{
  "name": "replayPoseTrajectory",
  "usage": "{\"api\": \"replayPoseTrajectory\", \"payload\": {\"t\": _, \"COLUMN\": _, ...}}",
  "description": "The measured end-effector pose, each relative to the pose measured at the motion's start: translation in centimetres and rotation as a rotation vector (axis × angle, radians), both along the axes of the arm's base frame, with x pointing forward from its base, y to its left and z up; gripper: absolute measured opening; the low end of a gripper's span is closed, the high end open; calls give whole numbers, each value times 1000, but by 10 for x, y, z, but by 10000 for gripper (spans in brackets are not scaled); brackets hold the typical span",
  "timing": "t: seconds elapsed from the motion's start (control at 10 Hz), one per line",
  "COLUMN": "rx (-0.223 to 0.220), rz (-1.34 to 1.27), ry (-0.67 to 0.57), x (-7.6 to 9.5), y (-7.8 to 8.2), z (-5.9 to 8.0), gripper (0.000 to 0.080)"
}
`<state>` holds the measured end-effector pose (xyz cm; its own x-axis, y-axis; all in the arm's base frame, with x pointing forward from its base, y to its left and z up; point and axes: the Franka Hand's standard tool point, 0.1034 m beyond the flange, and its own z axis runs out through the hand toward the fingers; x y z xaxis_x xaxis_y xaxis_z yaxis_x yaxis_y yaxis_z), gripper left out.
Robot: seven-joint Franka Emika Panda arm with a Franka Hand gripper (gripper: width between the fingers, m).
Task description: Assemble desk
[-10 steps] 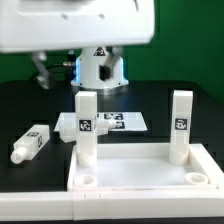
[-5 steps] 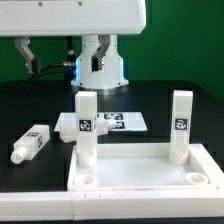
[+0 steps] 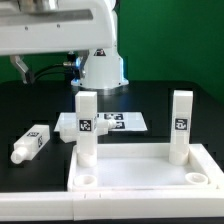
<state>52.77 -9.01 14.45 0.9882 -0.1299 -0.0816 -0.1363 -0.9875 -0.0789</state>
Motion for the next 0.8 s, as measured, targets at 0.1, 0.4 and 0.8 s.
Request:
{"api": "replayPoseTrajectory", "payload": {"t": 0.1, "rx": 1, "rz": 7, "ry": 0, "x": 1, "y": 1, "z": 1, "gripper": 649}}
{"api": "replayPoseTrajectory", "payload": {"t": 0.4, "rx": 5, "rz": -11, "ry": 7, "x": -2, "y": 2, "z": -2, "gripper": 649}}
{"api": "replayPoseTrajectory", "payload": {"t": 0.8, "rx": 35, "rz": -62, "ry": 87, "x": -52, "y": 10, "z": -24, "gripper": 649}}
